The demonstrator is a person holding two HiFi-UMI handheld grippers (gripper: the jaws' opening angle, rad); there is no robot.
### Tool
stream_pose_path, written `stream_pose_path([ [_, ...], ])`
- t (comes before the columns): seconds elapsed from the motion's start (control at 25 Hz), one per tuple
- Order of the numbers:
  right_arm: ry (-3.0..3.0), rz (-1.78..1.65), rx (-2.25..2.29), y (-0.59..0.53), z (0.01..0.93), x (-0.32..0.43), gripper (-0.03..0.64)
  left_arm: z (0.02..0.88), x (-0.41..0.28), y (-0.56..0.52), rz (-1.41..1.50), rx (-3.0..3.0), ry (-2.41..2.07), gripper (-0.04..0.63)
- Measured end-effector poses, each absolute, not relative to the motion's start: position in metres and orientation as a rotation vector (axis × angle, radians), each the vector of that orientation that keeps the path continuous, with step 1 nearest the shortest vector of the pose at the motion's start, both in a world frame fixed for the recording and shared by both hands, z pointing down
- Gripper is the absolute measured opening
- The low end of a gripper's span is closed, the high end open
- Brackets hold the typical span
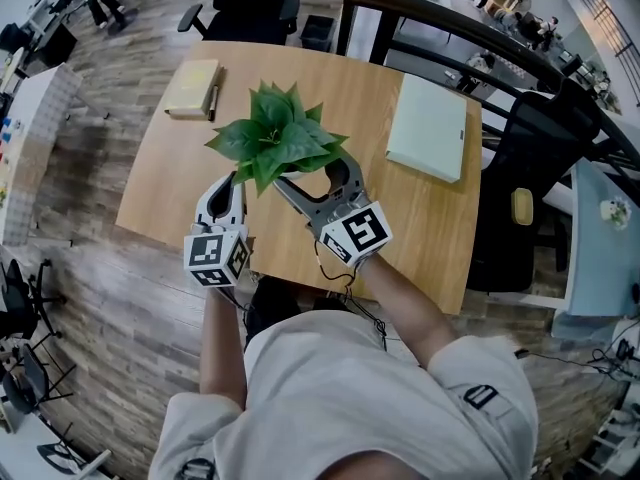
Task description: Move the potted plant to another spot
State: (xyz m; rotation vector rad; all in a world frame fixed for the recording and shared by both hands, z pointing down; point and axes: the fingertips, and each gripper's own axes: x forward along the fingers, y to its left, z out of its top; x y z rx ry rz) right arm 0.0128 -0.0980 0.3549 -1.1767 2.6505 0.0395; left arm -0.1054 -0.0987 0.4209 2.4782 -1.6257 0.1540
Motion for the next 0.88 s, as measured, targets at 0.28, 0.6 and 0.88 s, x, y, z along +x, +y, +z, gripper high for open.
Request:
stream_pose_path([
  [0.28, 2.666, 0.038, -1.159, -0.113, 0.35, -0.034, 0.393, 0.43, -0.16, -0.108, 0.157, 2.411, -1.65, 0.012],
  [0.6, 2.713, 0.006, -1.095, -0.127, 0.364, -0.051, 0.393, 0.449, -0.189, -0.104, 0.173, 2.303, -1.73, 0.012],
  [0.88, 2.754, -0.02, -1.04, -0.135, 0.376, -0.096, 0.393, 0.462, -0.232, -0.098, 0.176, 2.237, -1.773, 0.012],
])
